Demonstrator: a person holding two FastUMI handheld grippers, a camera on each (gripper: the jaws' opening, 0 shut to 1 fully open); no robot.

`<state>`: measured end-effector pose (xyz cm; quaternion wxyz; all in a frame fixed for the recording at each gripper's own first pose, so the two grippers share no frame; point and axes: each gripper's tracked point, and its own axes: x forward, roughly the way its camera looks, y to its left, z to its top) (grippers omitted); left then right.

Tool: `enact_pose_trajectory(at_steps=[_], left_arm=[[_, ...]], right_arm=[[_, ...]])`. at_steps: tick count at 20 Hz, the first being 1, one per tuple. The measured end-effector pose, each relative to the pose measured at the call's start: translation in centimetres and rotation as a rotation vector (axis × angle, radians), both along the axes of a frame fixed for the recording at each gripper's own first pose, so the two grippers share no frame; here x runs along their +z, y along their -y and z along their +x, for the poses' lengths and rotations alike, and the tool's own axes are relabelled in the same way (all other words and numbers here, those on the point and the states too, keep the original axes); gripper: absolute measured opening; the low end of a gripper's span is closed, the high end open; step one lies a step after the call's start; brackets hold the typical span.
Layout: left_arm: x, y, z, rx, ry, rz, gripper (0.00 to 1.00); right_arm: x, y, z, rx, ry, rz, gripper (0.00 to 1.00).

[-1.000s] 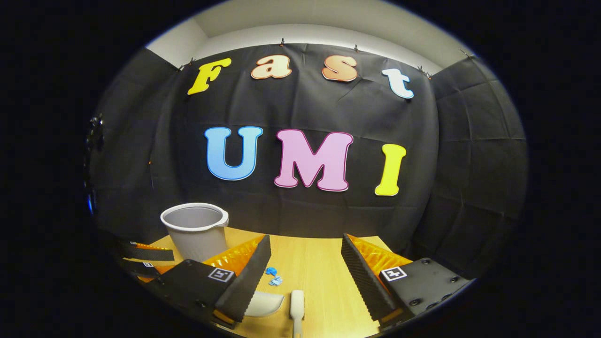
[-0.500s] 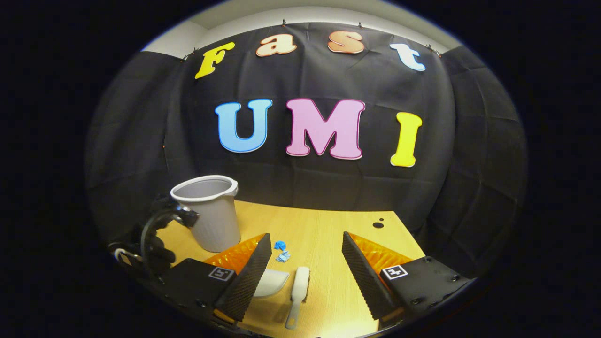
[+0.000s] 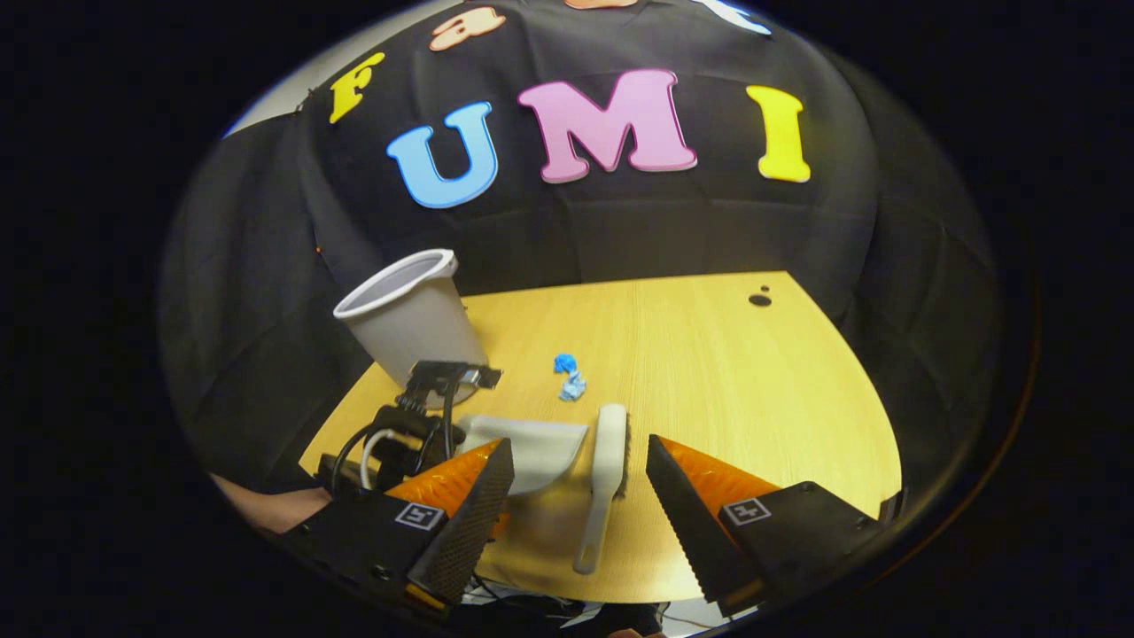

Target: Pick up the small broom and dustpan from the desktop, sweep the trash into the dustpan with the broom, and then empty the trash into the garbage bin.

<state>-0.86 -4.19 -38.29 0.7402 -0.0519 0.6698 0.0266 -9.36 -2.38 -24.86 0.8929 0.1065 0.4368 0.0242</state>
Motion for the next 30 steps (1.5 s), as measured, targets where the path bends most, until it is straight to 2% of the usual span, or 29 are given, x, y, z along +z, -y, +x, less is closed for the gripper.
enact_pose_trajectory(at_steps=[3, 5, 7, 8, 12, 17, 19, 22, 23, 25, 26, 27, 28, 29, 30], left_arm=[[-0.4, 0.1, 0.7, 0.015, -0.013, 0.015, 0.58], [-1.2, -0.2, 1.2, 0.024, -0.01, 0.027, 0.46], [-0.3, -0.4, 0.8, 0.049, -0.026, 0.0, 0.31], [-0.2, -0.6, 0.8, 0.06, -0.03, -0.014, 0.31], [-0.2, -1.5, 0.3, 0.032, 0.001, -0.057, 0.29], [-0.3, -2.7, -0.9, -0.034, 0.055, -0.093, 0.29], [-0.1, -2.8, -1.1, -0.069, 0.068, -0.103, 0.29], [-0.3, -3.1, -1.3, -0.111, 0.087, -0.107, 0.29], [-0.3, -3.1, -1.3, -0.119, 0.09, -0.104, 0.29], [-0.4, -3.2, -1.3, -0.121, 0.09, -0.102, 0.29], [-0.4, -3.2, -1.3, -0.116, 0.089, -0.104, 0.29], [-0.3, -3.2, -1.3, -0.113, 0.09, -0.104, 0.29], [-0.3, -3.2, -1.3, -0.114, 0.089, -0.103, 0.29], [-0.3, -3.2, -1.3, -0.121, 0.089, -0.1, 0.29], [-0.3, -3.2, -1.3, -0.127, 0.086, -0.097, 0.29]], right_arm=[[-2.4, -0.1, -1.2, -0.017, -0.085, 0.016, 0.98], [-3.5, -0.4, -1.9, -0.031, -0.149, 0.047, 0.98], [-5.4, -1.7, -3.0, -0.055, -0.258, 0.109, 0.98], [-6.4, -2.1, -4.1, -0.052, -0.329, 0.117, 0.98], [-11.0, -0.8, -5.9, -0.03, -0.506, -0.009, 0.99], [-15.2, -0.4, -5.6, 0.006, -0.66, -0.118, 0.99], [-16.9, -1.0, -5.8, 0.013, -0.742, -0.116, 1.0], [-18.4, -2.0, -4.5, -0.031, -0.783, -0.085, 1.0], [-18.8, -1.8, -4.4, -0.039, -0.801, -0.095, 0.93], [-19.4, -0.8, -4.5, -0.056, -0.828, -0.118, 0.64], [-19.4, -0.6, -4.1, -0.052, -0.818, -0.105, 0.37], [-19.7, 0.1, -3.9, -0.046, -0.811, -0.115, 0.38], [-19.5, 0.4, -3.5, -0.029, -0.806, -0.113, 0.24], [-19.6, 0.8, -3.2, -0.004, -0.802, -0.113, 0.3], [-19.8, 1.2, -2.6, 0.025, -0.787, -0.118, 0.3]])
